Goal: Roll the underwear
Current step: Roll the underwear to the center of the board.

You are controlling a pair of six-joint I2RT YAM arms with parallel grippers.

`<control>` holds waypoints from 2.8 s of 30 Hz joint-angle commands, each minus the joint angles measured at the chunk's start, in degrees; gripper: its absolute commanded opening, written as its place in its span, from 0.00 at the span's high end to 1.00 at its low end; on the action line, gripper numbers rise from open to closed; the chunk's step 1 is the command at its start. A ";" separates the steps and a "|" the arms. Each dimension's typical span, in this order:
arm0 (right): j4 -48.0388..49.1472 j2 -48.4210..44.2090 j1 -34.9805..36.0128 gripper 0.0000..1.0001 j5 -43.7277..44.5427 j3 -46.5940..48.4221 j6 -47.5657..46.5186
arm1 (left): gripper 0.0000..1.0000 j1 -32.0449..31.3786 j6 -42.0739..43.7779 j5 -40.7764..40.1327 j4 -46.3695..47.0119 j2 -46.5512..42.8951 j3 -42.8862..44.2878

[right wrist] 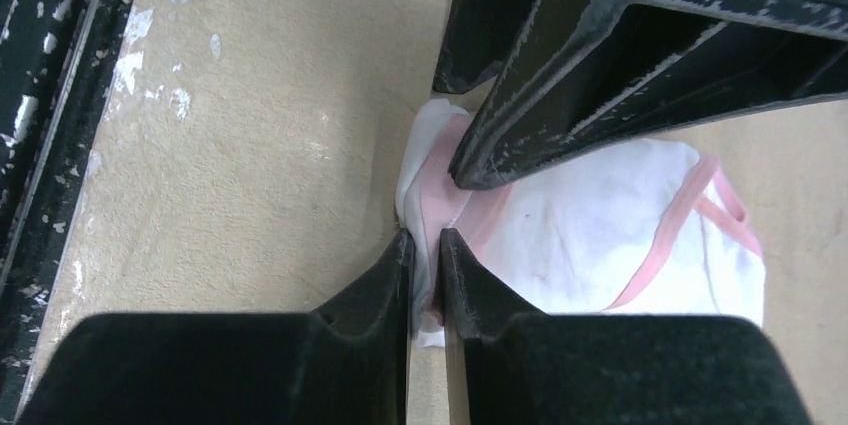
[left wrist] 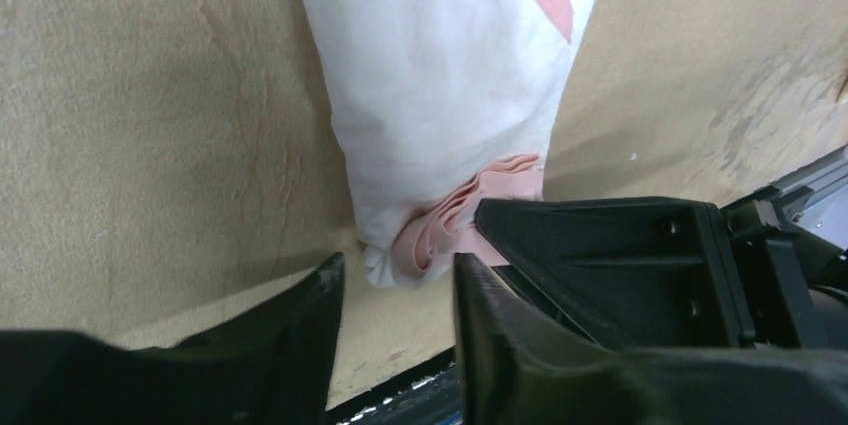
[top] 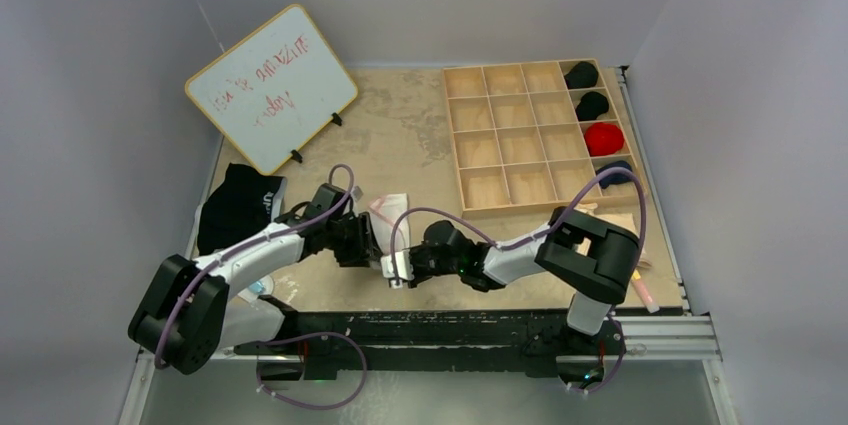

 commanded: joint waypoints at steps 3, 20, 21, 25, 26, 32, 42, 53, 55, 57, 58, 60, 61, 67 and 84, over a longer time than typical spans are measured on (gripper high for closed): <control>-9.26 1.72 -3.09 0.86 -8.02 2.77 11.49 | 0.46 -0.24 -2.49 -1.84 -0.30 -4.40 1.82; 4.34 5.63 -7.74 0.84 -18.09 1.00 31.15 | 0.41 -0.25 -25.20 -3.01 10.97 -13.23 -13.04; 4.91 5.95 -7.80 0.84 -17.76 0.75 31.97 | 0.42 -0.23 -25.47 -3.07 10.86 -13.20 -13.53; 8.01 7.07 -7.91 0.84 -17.98 -0.28 34.47 | 0.43 -0.25 -25.77 -4.47 9.08 -13.04 -14.14; 8.81 7.29 -8.01 0.84 -18.24 -0.46 35.04 | 0.43 -0.27 -25.92 -5.13 8.49 -13.02 -14.18; 13.73 8.59 -8.38 0.84 -18.11 -1.84 38.40 | 0.46 -0.25 -28.56 -10.75 3.90 -13.80 -15.10; 15.26 8.67 -8.36 0.83 -17.28 -2.29 38.11 | 0.67 -0.33 -30.47 -13.50 10.95 -11.99 -18.40; 15.81 4.15 -8.28 0.60 -14.35 -3.96 30.91 | 1.00 -0.33 -28.29 -13.78 12.41 -8.98 -17.39; 13.50 1.20 -7.93 0.50 -12.22 -4.43 26.58 | 1.00 -0.33 -27.75 -13.32 10.75 -9.46 -16.07; 8.89 -2.11 -6.46 0.45 -8.83 -4.26 20.14 | 1.00 -0.33 -27.04 -12.98 8.60 -9.74 -14.33; 5.77 -3.51 -5.44 0.43 -6.24 -3.80 16.72 | 1.00 -0.32 -26.90 -12.96 7.32 -9.83 -13.49; 0.33 -5.96 -3.59 0.42 -3.23 -2.79 10.58 | 1.00 -0.33 -26.54 -12.59 5.84 -10.13 -12.30; -1.15 -6.73 -2.87 0.41 -1.90 -2.47 8.63 | 1.00 -0.33 -26.52 -12.39 5.22 -10.26 -11.85; -1.25 -7.94 1.03 0.39 4.84 -1.96 0.21 | 1.00 -0.32 -26.21 -11.46 3.44 -10.50 -10.21; 1.31 2.22 4.47 0.60 6.11 2.72 -4.58 | 1.00 -0.33 -25.11 -9.92 3.18 -7.61 -8.47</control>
